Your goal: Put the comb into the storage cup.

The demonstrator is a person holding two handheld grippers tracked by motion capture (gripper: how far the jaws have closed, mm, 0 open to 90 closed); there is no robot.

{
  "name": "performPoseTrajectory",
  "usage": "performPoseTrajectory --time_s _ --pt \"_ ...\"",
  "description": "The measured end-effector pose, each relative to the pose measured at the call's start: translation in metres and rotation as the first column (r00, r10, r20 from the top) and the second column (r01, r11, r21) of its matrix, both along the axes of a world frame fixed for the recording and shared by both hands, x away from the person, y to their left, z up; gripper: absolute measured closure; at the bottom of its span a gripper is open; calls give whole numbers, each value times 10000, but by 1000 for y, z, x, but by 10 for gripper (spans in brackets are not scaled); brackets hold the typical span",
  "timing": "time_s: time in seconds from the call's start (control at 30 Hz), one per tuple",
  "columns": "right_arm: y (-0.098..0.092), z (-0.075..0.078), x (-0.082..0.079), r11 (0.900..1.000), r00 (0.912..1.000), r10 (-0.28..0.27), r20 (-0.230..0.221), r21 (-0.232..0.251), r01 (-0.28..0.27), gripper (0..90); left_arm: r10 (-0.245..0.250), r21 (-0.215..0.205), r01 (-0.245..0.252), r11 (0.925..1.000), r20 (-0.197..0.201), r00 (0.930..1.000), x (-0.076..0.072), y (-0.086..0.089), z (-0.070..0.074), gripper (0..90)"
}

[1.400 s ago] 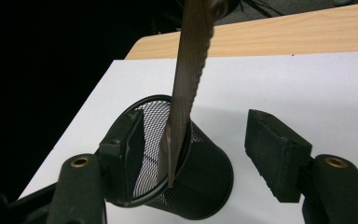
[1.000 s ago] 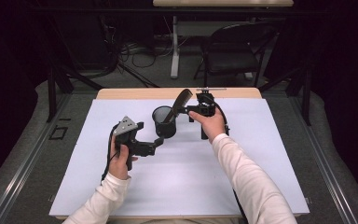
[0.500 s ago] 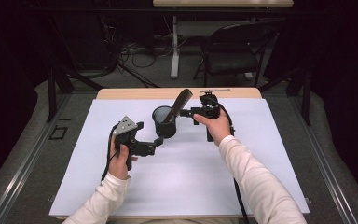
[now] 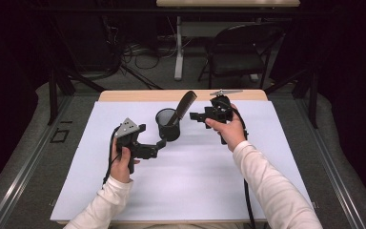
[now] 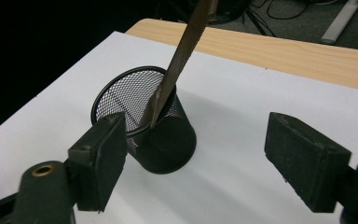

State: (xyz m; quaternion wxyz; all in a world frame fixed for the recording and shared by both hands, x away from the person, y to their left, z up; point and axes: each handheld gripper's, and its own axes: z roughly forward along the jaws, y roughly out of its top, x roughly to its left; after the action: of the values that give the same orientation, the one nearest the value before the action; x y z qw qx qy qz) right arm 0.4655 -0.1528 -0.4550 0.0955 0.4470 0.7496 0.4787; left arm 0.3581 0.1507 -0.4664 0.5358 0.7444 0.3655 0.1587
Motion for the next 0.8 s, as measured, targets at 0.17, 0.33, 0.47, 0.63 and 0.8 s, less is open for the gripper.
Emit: performPoseTrajectory --time_s 0.17,0.33,0.47,0.63,0.8 --pt "0 4 -5 9982 9982 194 569 -586 -161 145 0 -31 0 10000 -30 10000 1 2 1 4" --pt "4 9 -12 9925 9942 375 1012 -1193 -253 41 -29 -65 29 10000 -78 10000 2 5 3 4" --pt "7 13 -18 9894 9905 760 1142 -1319 -607 0 -4 -86 3 10000 -96 10000 3 8 5 4" --pt "12 18 -26 9870 9847 945 1462 -1431 -735 0 7 -100 -9 9999 -153 9999 4 11 6 4" --pt "17 23 -32 9860 9802 1021 1697 -1475 -772 0 45 -98 -46 9999 -167 9999 4 14 8 4"
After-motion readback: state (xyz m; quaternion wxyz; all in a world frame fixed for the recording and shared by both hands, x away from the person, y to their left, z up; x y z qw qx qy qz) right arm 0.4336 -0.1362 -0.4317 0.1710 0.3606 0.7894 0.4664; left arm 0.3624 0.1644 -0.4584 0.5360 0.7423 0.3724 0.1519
